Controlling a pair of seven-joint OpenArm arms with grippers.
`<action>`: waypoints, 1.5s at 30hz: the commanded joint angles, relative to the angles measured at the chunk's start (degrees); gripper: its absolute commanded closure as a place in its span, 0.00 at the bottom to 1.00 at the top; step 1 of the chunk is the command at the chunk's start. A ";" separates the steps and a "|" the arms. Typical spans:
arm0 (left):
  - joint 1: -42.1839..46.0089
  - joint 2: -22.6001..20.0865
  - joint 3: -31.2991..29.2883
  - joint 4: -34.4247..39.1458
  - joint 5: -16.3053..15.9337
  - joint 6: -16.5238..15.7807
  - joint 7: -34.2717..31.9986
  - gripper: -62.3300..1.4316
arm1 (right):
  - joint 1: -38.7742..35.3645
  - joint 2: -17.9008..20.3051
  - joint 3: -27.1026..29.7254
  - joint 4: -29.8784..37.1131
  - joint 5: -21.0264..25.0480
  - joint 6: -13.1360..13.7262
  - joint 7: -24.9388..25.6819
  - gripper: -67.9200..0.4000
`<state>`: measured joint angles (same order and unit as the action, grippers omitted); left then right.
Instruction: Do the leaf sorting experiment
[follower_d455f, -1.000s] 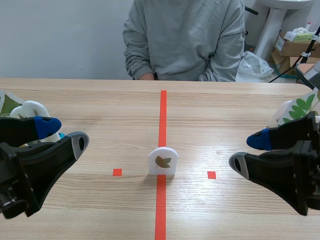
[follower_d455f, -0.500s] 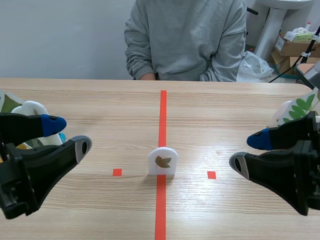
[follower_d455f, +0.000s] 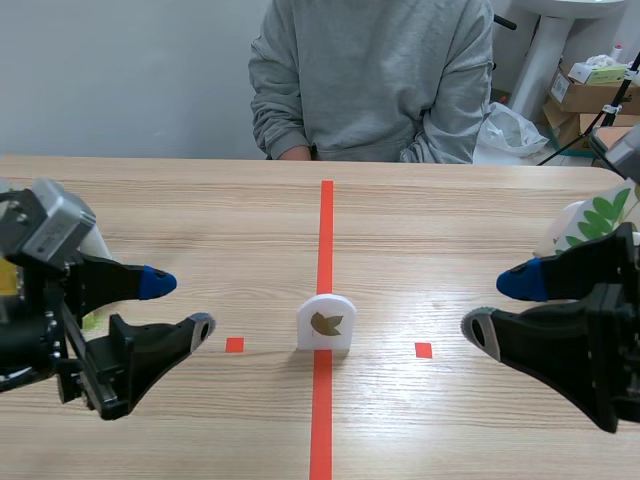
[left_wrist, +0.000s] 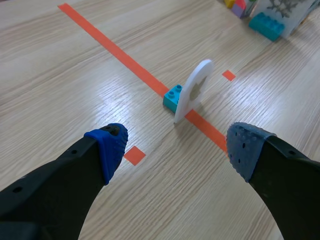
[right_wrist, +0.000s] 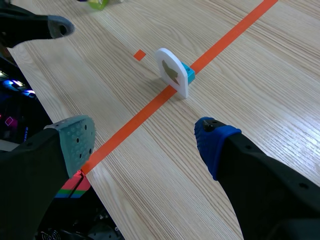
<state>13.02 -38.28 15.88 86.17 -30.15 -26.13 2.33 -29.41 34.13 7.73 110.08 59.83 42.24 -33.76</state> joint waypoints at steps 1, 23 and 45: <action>-2.49 0.35 1.97 -0.55 1.18 -0.11 -1.29 0.29 | 0.68 0.94 0.31 0.02 0.81 0.48 0.66 0.39; -26.10 15.17 21.99 -28.22 14.29 0.35 -7.72 0.29 | 0.68 0.94 0.31 0.02 0.81 0.48 0.66 0.39; -28.44 24.00 22.80 -37.00 20.81 2.93 -10.51 0.30 | 0.70 0.94 0.31 0.02 0.81 0.48 0.90 0.39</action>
<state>-14.94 -14.46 38.83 48.34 -8.97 -23.11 -7.35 -29.41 34.13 7.73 110.08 59.86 42.26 -33.54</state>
